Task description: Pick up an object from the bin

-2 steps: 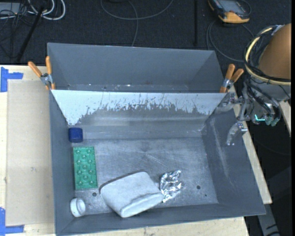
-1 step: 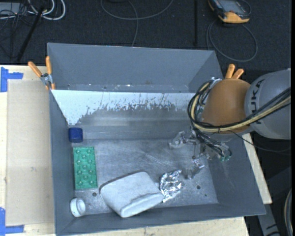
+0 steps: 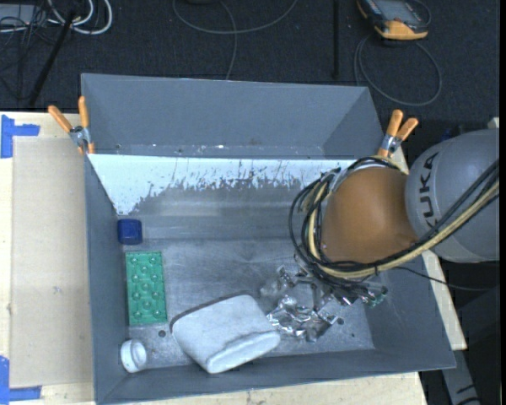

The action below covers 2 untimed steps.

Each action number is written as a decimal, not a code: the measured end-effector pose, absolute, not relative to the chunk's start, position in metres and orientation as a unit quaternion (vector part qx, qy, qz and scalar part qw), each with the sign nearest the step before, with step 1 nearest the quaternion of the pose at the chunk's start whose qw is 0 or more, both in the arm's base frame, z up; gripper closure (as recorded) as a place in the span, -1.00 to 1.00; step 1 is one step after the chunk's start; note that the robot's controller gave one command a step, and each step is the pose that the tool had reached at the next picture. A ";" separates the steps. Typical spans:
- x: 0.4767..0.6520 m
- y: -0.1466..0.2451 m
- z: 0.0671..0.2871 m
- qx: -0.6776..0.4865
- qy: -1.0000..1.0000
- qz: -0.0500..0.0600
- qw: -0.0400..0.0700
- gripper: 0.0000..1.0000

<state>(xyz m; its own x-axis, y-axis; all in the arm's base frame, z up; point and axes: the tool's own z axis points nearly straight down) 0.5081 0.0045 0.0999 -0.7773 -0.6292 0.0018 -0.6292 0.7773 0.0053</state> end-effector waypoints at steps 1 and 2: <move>0.498 -0.006 0.099 0.499 -0.867 -0.001 0.002 -1.00; 0.520 -0.020 0.073 0.580 -0.815 -0.002 -0.001 -1.00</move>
Offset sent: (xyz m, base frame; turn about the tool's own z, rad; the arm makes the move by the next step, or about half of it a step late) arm -0.0096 -0.0112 0.0001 -0.3642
